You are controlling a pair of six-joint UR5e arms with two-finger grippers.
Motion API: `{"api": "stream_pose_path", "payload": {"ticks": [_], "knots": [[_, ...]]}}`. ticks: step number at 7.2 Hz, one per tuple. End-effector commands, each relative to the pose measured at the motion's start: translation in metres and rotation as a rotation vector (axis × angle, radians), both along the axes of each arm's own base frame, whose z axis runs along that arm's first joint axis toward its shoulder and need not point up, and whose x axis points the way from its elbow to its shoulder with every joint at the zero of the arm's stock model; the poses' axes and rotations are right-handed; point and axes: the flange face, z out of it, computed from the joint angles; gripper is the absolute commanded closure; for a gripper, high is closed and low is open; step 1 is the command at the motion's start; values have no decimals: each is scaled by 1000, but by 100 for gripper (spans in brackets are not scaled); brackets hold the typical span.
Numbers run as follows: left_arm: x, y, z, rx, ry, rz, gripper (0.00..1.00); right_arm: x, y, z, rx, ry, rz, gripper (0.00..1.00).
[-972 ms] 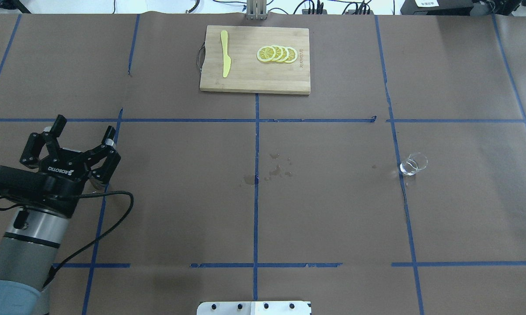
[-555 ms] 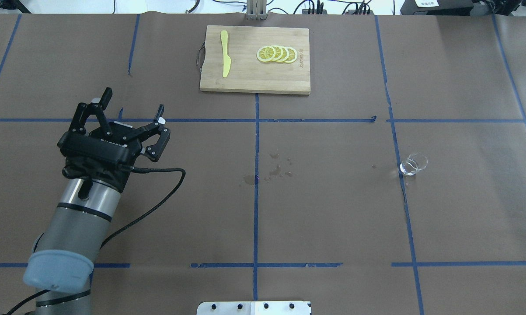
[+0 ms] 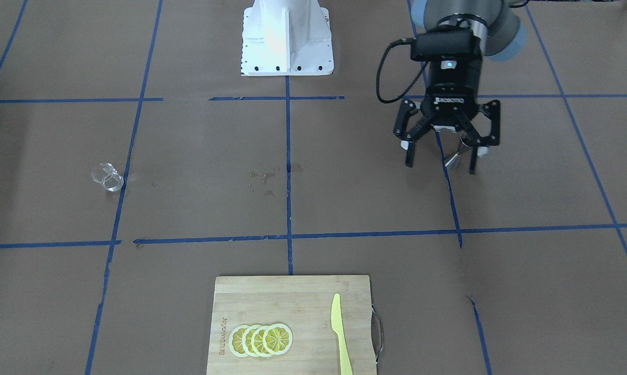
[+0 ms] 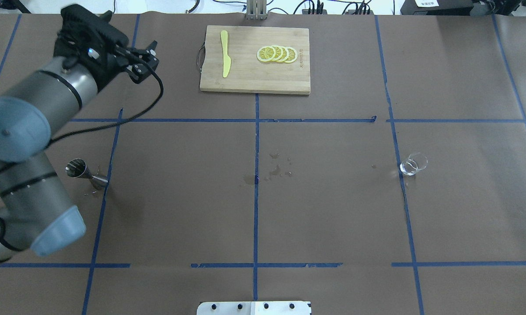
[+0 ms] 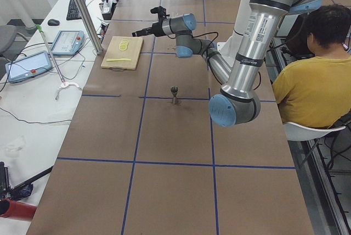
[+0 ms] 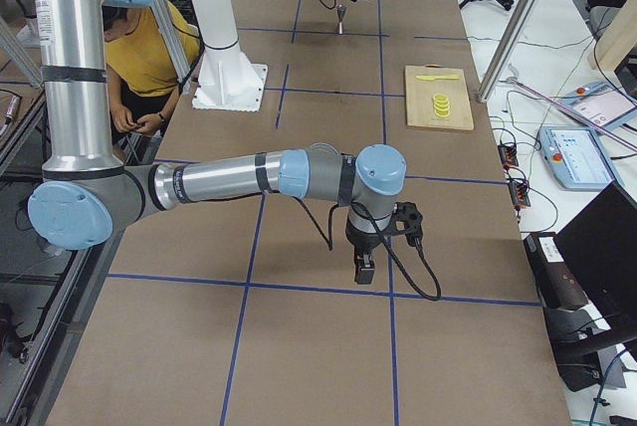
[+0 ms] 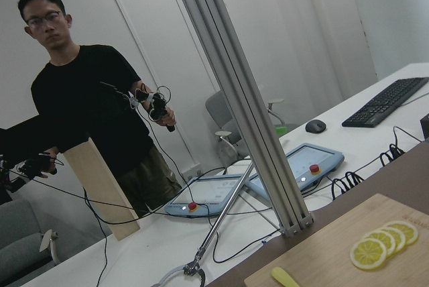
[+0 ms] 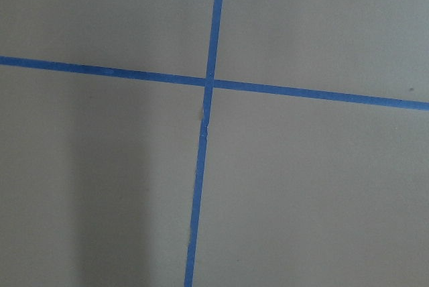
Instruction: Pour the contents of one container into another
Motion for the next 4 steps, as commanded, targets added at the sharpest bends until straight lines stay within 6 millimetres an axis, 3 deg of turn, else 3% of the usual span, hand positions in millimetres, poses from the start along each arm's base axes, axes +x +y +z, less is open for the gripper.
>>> {"api": "stream_pose_path", "payload": {"ticks": [1,3,4], "knots": [[-168,-86,53,-158,-200,234,0,0,1,2,-2,1,0,0],[-290,-128,153,-401,-312,320,0,1,3,11,-19,5,-1,0],[-353,-104,204,-555,-187,343,0,0,3,22,-42,6,-4,0]]}}
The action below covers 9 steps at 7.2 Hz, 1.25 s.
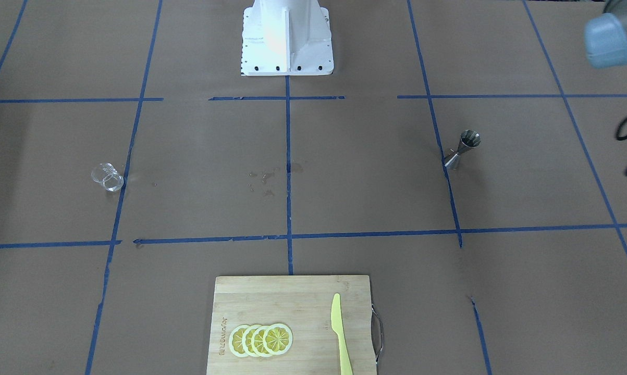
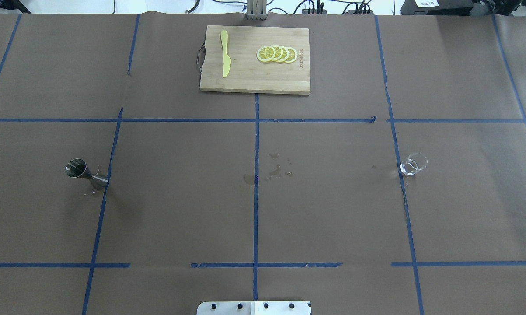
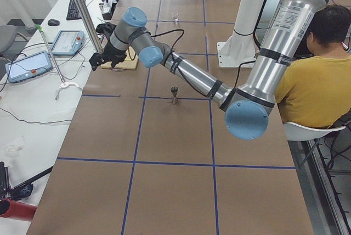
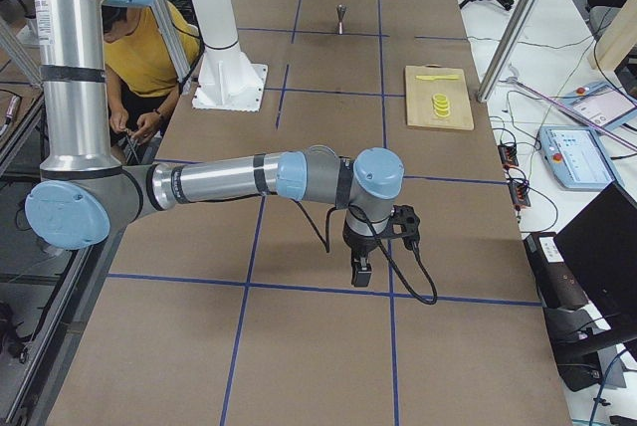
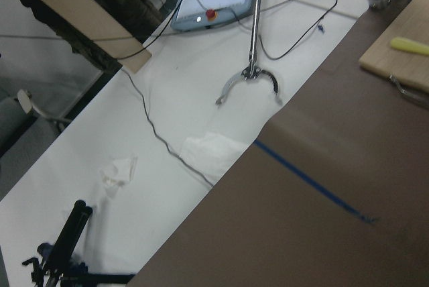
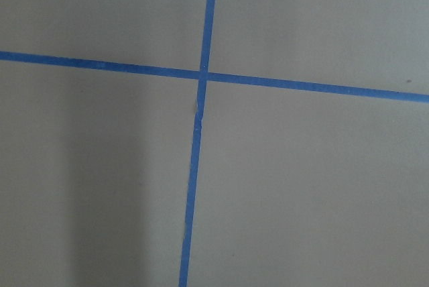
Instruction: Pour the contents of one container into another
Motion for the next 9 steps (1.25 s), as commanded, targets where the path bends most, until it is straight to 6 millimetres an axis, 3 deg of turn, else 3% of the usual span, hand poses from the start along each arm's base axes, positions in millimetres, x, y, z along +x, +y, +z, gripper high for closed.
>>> {"api": "stream_pose_path", "payload": {"ticks": [1,2,3,4,5,6,9], "knots": [[-90,59,151,-365,101,-15,0,0,0,21,-39,2,-4,0],[-105,77,208,-438,105,-36,0,1,2,23,-44,2,-2,0],[-106,116,274,-574,113,-49,0,0,11,32,-60,-1,-4,0],[-104,136,316,-694,123,-59,0,0,15,36,-69,-1,-6,0],[-104,147,331,-826,126,-63,0,0,16,37,-66,-1,-6,0],[-103,149,323,-859,129,-56,0,0,15,36,-52,-1,-7,0],[-102,128,298,-797,162,-39,0,0,15,33,-49,-2,-3,0]]}}
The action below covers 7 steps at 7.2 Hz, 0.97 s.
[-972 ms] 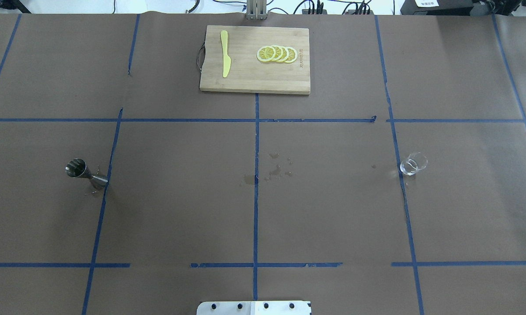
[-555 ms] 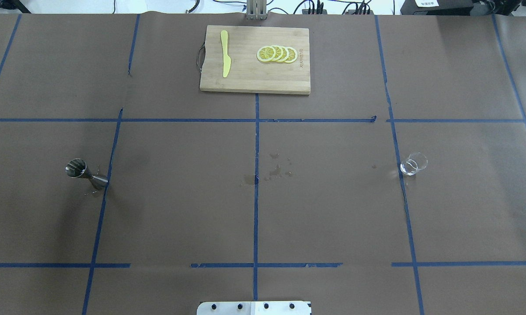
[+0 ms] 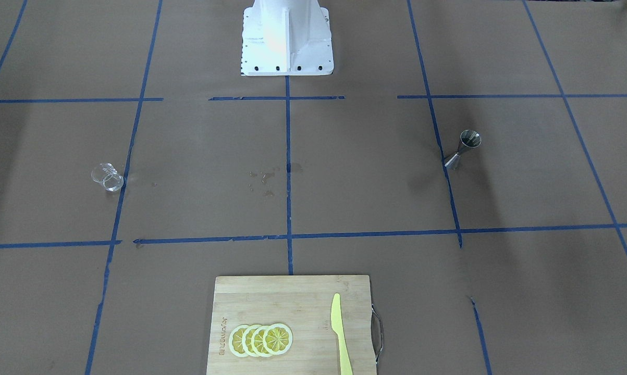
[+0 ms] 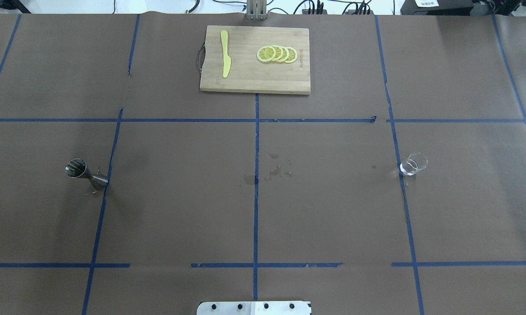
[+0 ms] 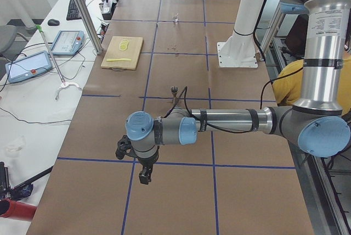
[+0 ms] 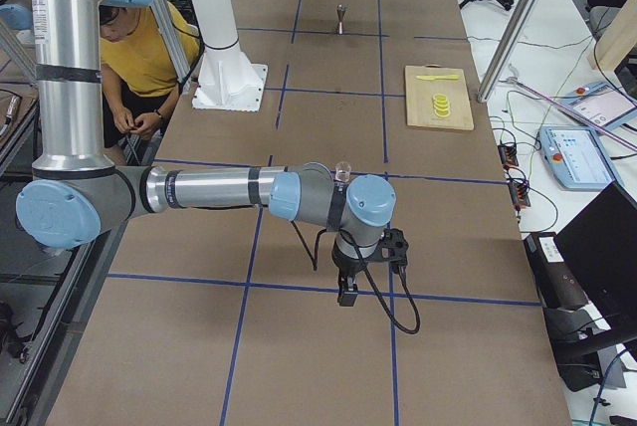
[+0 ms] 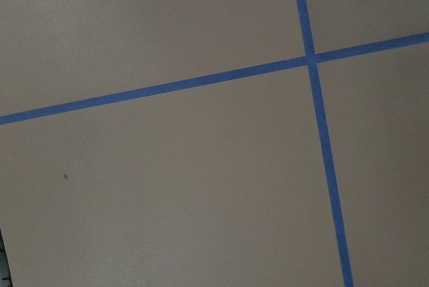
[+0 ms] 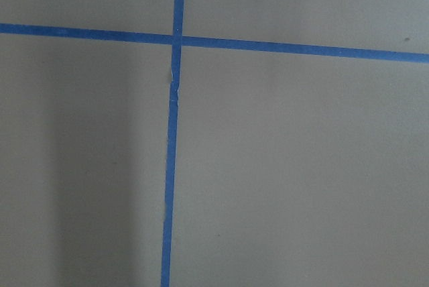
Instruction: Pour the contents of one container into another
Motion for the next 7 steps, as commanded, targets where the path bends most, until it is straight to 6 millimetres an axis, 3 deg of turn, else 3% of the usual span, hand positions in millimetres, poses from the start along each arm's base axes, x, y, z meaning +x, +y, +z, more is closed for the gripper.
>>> {"api": "stream_pose_path", "payload": {"ticks": [1,7], "knots": [[2,-9,-16,62,36,1,0,0,-1,-2,3,0,3,0],[3,-8,-18,128,39,-1,0,-1,0,-1,-3,-4,5,0]]}}
